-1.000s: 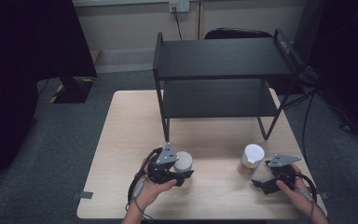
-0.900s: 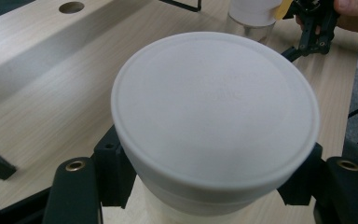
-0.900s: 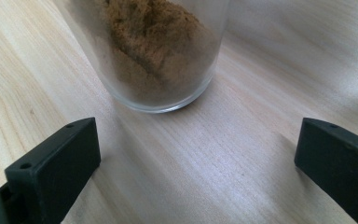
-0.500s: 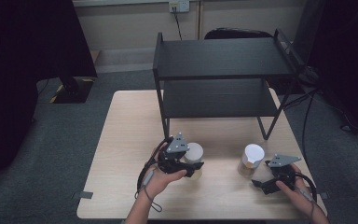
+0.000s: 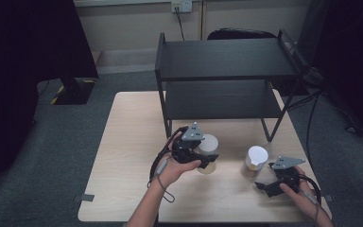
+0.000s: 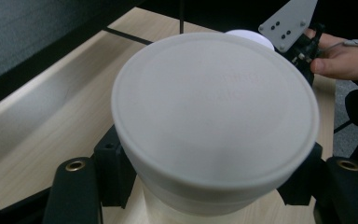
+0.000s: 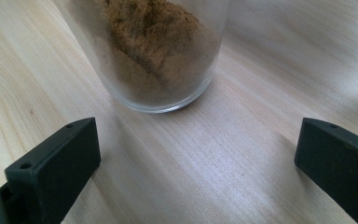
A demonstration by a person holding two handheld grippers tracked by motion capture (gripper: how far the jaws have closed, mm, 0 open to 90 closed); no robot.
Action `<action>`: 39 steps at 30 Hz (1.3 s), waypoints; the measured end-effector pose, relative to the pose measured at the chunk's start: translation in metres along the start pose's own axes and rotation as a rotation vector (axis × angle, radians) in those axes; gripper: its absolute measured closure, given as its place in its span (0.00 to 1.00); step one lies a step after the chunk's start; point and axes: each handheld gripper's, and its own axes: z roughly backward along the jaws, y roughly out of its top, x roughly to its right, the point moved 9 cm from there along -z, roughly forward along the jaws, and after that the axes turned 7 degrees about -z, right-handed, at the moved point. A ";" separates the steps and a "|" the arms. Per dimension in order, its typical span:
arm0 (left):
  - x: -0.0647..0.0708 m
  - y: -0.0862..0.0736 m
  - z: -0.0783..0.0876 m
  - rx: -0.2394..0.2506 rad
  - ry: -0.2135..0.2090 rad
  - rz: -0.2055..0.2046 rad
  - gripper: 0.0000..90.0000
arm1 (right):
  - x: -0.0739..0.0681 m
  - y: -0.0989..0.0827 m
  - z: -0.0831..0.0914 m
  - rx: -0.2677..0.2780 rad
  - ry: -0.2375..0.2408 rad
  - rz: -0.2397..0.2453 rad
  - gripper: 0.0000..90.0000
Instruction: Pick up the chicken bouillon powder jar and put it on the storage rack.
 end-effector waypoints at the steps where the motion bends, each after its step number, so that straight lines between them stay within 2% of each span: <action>1: 0.000 0.002 0.000 -0.001 0.002 -0.003 0.39 | 0.000 0.000 0.000 0.000 0.000 0.000 0.00; 13: -0.011 0.036 -0.001 0.018 -0.010 -0.020 0.39 | 0.000 0.000 0.000 0.000 0.000 0.000 0.00; 21: -0.015 0.059 -0.001 0.007 -0.012 -0.040 0.39 | 0.000 0.000 0.000 0.000 0.000 0.000 0.00; 28: -0.021 0.077 0.001 0.016 -0.013 -0.032 0.39 | 0.000 0.000 0.000 0.002 0.000 0.000 0.00; 33: -0.023 0.093 0.002 0.009 -0.006 -0.047 0.39 | 0.000 0.000 0.000 0.002 0.000 0.001 0.00; 39: -0.028 0.110 0.003 0.012 -0.006 -0.045 0.39 | 0.000 0.000 0.000 0.002 0.000 -0.001 0.00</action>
